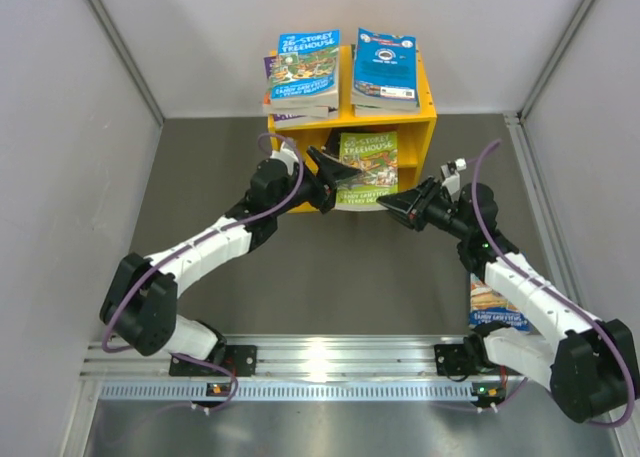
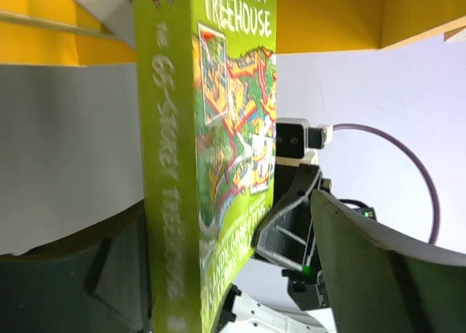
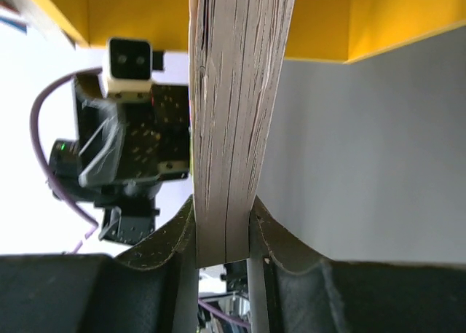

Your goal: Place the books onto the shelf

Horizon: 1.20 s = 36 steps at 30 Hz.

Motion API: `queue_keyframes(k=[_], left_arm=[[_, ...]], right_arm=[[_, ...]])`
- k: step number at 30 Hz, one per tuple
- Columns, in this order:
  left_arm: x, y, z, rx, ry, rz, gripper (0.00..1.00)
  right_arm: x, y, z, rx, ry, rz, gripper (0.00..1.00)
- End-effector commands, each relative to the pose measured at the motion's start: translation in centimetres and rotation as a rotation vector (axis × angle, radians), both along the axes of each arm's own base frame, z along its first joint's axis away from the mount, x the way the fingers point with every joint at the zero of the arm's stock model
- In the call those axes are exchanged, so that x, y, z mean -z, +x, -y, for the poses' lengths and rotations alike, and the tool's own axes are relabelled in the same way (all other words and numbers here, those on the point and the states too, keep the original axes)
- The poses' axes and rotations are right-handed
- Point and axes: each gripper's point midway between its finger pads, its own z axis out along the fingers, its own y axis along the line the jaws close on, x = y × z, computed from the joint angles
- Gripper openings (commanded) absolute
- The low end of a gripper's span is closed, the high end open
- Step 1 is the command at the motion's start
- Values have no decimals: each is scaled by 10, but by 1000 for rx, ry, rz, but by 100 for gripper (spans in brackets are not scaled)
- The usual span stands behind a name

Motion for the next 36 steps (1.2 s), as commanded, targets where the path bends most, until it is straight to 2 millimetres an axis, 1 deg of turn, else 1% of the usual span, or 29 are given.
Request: queue_keyframes(k=[1, 2, 3, 4, 5, 6, 7, 9, 10, 12, 13, 14, 15, 18, 19, 20, 22, 23, 24, 25, 27, 28, 29, 30, 31, 32, 33, 35, 36], left_arm=[[-49, -3, -3, 26, -50, 112, 89], [-53, -5, -5, 20, -38, 124, 96], [-48, -5, -9, 7, -13, 104, 98], [-48, -6, -12, 1, 1, 112, 99], [-54, -9, -16, -5, 4, 123, 99], [-51, -10, -19, -15, 23, 112, 99], [-52, -12, -22, -21, 32, 115, 99], [-58, -18, -29, -32, 48, 135, 99], [-54, -21, -32, -40, 65, 120, 99], [-60, -29, -39, -48, 67, 139, 99], [-52, -32, -42, -53, 79, 118, 99], [-56, -37, -46, -57, 72, 130, 99], [-55, -40, -49, -60, 72, 127, 99], [-46, -50, -58, -77, 77, 110, 98], [-39, -53, -60, -81, 82, 97, 98], [-40, -55, -64, -92, 81, 103, 98], [-37, -57, -68, -106, 88, 102, 98], [-40, -60, -70, -108, 84, 110, 98], [-38, -60, -72, -115, 92, 106, 98], [-38, -61, -73, -114, 96, 108, 98], [-38, -63, -75, -114, 104, 107, 97], [-40, -63, -75, -114, 106, 112, 97], [-43, -64, -76, -116, 103, 122, 97], [-44, -64, -76, -117, 105, 128, 97], [-38, -65, -78, -119, 129, 110, 97], [-39, -66, -79, -121, 132, 115, 97], [-38, -66, -80, -123, 137, 115, 97], [-39, -67, -82, -125, 146, 120, 97], [-38, -68, -82, -124, 151, 119, 97]], right_arm=[[-41, 26, 9, 73, 2, 130, 0], [-43, 30, 9, 81, 1, 132, 0], [-46, 33, 10, 88, 2, 137, 0], [-51, 39, 10, 98, 3, 143, 0], [-52, 42, 10, 102, 2, 141, 0], [-52, 47, 10, 107, 1, 140, 0], [-59, 51, 9, 107, 6, 149, 0], [-63, 57, 7, 109, 9, 150, 0], [-65, 64, 6, 111, 12, 150, 0], [-67, 73, 2, 112, 19, 145, 0], [-70, 76, 1, 113, 23, 149, 0], [-70, 80, 1, 115, 20, 147, 0], [-70, 84, 0, 119, 20, 143, 0], [-63, 102, -3, 134, 15, 118, 0], [-62, 105, -5, 132, 15, 113, 0], [-60, 109, -6, 132, 14, 107, 3], [-54, 117, -8, 135, 10, 90, 11], [-52, 120, -9, 134, 9, 87, 30], [-55, 124, -10, 134, 14, 100, 42], [-54, 124, -12, 119, 13, 100, 50], [-55, 124, -10, 116, -5, 100, 71], [-55, 124, -9, 117, -9, 102, 79], [-55, 122, -7, 118, -15, 106, 93], [-54, 120, -7, 114, -19, 105, 99], [-55, 114, -6, 101, -24, 106, 100], [-53, 111, -6, 91, -42, 112, 100], [-57, 103, -5, 77, -50, 127, 100], [-51, 93, -2, 61, -93, 124, 100], [-52, 82, 1, 58, -101, 133, 100]])
